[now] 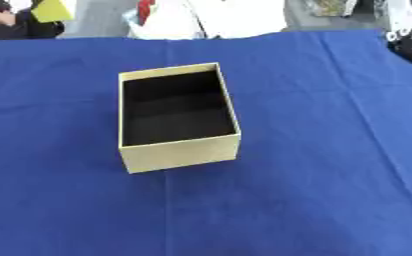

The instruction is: Pick up objects on the table and place them in the box.

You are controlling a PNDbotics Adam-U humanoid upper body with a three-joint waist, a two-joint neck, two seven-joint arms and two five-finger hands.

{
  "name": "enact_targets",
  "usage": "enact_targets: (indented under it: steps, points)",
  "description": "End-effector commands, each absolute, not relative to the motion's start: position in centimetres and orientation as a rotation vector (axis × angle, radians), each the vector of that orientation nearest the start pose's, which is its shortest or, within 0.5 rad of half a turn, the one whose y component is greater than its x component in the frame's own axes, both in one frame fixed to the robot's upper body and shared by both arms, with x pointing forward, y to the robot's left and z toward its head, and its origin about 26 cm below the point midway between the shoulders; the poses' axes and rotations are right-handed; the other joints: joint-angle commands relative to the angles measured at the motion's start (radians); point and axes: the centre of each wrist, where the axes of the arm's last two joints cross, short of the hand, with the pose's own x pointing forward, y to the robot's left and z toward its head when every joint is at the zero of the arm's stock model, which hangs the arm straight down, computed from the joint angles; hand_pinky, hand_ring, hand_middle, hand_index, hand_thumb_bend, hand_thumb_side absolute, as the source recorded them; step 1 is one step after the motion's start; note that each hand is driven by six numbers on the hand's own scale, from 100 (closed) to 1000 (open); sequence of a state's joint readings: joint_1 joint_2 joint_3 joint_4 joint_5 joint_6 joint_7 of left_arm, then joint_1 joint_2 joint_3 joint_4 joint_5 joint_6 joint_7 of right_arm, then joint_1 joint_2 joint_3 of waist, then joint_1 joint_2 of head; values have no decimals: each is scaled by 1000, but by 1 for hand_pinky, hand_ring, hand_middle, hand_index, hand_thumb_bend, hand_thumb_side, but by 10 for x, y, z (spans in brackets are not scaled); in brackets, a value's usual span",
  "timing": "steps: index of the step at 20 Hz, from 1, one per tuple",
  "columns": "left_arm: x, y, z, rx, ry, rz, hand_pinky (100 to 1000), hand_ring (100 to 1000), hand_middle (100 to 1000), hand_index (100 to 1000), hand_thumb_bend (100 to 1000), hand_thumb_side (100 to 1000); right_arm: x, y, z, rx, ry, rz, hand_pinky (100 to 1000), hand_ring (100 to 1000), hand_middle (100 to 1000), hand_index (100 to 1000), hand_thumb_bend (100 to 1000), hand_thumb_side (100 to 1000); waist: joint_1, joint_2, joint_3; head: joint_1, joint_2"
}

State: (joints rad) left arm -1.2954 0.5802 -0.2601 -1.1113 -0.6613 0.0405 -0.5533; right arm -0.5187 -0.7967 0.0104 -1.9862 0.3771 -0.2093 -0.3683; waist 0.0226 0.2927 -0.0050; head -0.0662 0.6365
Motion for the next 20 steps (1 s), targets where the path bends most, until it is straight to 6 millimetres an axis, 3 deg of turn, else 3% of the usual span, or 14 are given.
enact_targets:
  steps: [1,8,20]
  points:
    - [436,208,405,984,-1693,-1426,808,274,100,389,100,100,295,-296,319,1134,2940,-757,812,811,786,749,228,538,-2,-33,4,-24,25]
    - [418,175,398,864,-1772,-1424,806,271,100,384,100,100,295,-294,319,1122,2957,-751,812,810,785,748,231,541,0,-50,12,-35,51]
    - [404,136,377,664,-1765,-1486,799,269,100,381,100,100,296,-292,321,1111,2968,-722,812,810,790,748,234,543,0,-55,10,-22,37]
